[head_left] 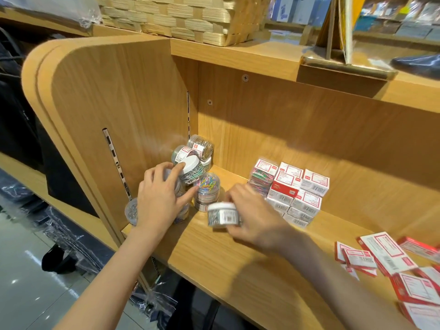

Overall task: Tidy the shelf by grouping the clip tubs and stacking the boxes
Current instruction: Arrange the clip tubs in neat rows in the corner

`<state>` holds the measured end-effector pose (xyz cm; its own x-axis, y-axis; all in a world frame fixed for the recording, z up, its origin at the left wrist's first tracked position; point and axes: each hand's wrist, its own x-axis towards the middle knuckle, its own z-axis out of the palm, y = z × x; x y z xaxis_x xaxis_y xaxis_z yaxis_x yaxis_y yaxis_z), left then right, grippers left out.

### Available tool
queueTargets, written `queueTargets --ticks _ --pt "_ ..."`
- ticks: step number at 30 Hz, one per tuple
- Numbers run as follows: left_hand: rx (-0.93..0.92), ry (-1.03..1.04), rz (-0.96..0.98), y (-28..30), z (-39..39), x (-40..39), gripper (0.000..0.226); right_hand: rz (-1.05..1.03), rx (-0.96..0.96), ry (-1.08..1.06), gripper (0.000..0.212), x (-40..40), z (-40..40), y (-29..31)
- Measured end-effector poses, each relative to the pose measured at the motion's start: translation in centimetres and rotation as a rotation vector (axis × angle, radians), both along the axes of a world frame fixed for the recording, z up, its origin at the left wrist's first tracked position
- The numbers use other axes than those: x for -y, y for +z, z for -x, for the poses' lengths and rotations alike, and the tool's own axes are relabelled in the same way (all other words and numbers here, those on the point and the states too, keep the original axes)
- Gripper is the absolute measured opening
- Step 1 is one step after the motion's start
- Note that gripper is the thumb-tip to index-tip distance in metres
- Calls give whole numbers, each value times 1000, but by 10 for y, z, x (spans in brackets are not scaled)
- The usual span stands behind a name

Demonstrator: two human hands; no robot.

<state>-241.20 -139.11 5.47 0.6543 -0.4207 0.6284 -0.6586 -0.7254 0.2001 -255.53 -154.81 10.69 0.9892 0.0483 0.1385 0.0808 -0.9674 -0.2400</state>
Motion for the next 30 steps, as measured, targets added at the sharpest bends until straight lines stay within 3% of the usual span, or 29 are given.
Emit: queueTargets --ticks 4,6,9,13,20,26,30 --pt "9 -7 -10 -1 -1 -1 61 208 99 41 53 -4 6 -43" --pt "2 -11 -23 -1 -2 -2 62 221 70 44 45 4 6 -43" --pt "-22 -22 -37 0 -1 -3 62 25 -69 69 28 19 6 -32" --pt "-52 -30 -37 1 -1 -3 54 -308 11 -67 37 13 -19 -15" --pt "-92 3 61 7 2 -1 29 -374 101 -203 42 -9 -71 -33" --pt "-73 36 -12 5 0 3 24 -274 147 -251 35 17 -68 -20" --pt "-23 13 -26 6 1 6 28 -64 189 -187 31 20 -70 -12"
